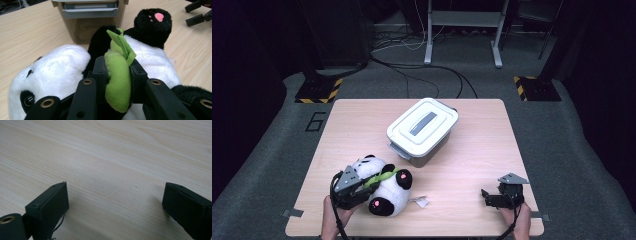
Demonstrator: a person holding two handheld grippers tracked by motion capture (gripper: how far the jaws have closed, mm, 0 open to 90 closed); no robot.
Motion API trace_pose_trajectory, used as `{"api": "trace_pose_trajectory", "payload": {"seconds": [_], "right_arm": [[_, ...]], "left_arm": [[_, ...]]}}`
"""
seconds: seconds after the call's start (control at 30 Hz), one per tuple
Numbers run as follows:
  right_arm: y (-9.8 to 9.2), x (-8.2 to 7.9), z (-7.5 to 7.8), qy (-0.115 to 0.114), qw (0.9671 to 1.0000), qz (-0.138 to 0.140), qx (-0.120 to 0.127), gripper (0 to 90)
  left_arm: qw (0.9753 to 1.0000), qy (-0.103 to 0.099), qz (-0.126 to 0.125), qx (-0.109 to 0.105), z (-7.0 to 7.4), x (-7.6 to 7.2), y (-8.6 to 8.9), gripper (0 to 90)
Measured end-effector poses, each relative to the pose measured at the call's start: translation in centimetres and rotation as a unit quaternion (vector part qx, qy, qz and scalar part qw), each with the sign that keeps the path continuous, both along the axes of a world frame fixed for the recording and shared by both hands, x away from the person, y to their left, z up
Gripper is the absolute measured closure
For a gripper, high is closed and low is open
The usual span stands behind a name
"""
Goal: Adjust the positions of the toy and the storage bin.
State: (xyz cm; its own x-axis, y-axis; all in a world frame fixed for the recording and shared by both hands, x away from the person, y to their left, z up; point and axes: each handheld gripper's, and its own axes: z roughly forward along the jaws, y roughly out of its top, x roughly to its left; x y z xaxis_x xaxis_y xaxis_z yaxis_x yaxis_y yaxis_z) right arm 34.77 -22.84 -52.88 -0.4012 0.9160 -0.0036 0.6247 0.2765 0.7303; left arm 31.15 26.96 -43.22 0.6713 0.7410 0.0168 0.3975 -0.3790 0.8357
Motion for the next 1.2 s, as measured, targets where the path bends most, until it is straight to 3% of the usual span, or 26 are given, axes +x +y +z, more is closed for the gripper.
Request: {"api": "trace_pose_trajectory", "payload": {"seconds": [0.27, 0.47, 0.53, 0.57, 0.6, 0.7, 0.8, 0.83, 0.87, 1.0, 1.1, 1.13, 1.2], "right_arm": [[0.0, 0.0, 0.0, 0.0, 1.0, -0.002, 0.001, 5.9], [0.0, 0.0, 0.0, -0.001, 1.0, -0.003, 0.001, 5.9], [0.0, 0.0, 0.0, -0.002, 1.0, -0.004, 0.0, 5.9], [0.0, 0.0, 0.0, -0.002, 1.0, -0.004, 0.0, 5.9], [0.0, 0.0, 0.0, -0.002, 1.0, -0.003, 0.0, 5.9], [0.0, 0.0, 0.0, -0.002, 1.0, -0.004, 0.0, 5.9], [0.0, 0.0, 0.0, -0.002, 1.0, -0.004, 0.0, 5.9], [0.0, 0.0, 0.0, -0.002, 1.0, -0.004, 0.0, 5.9], [0.0, 0.0, 0.0, -0.002, 1.0, -0.004, 0.0, 6.0], [0.0, 0.0, 0.0, -0.001, 1.0, -0.001, -0.001, 5.9], [0.0, 0.0, 0.0, -0.001, 1.0, -0.001, -0.001, 6.0], [0.0, 0.0, 0.0, -0.001, 1.0, -0.001, -0.001, 6.0], [0.0, 0.0, 0.0, -0.001, 1.0, -0.001, -0.001, 6.0]], "left_arm": [[0.9989, -0.019, 0.036, 0.025, 1.0, -0.4, 2.1, 72.5], [0.9972, -0.022, 0.064, 0.03, 1.6, -0.1, 3.6, 72.6], [0.995, -0.021, 0.094, 0.026, 1.8, 0.3, 4.3, 72.5], [0.995, -0.021, 0.094, 0.026, 1.8, 0.3, 4.3, 72.5], [0.9928, -0.021, 0.116, 0.022, 1.8, 0.6, 4.7, 72.5], [0.9906, -0.022, 0.134, 0.017, 1.8, 1.0, 5.0, 72.5], [0.986, -0.022, 0.164, 0.018, 1.8, 2.0, 5.5, 72.5], [0.986, -0.022, 0.164, 0.018, 1.8, 2.0, 5.5, 72.5], [0.9837, -0.021, 0.178, 0.015, 1.6, 2.6, 5.6, 72.5], [0.9811, -0.013, 0.192, 0.014, 1.1, 3.6, 5.8, 72.4], [0.9792, 0.013, 0.2, 0.027, -0.6, 4.7, 5.7, 72.3], [0.9793, 0.006, 0.202, 0.005, -1.4, 4.8, 5.8, 71.9], [0.9789, 0.005, 0.204, 0.013, -1.2, 4.6, 5.7, 71.3]]}}
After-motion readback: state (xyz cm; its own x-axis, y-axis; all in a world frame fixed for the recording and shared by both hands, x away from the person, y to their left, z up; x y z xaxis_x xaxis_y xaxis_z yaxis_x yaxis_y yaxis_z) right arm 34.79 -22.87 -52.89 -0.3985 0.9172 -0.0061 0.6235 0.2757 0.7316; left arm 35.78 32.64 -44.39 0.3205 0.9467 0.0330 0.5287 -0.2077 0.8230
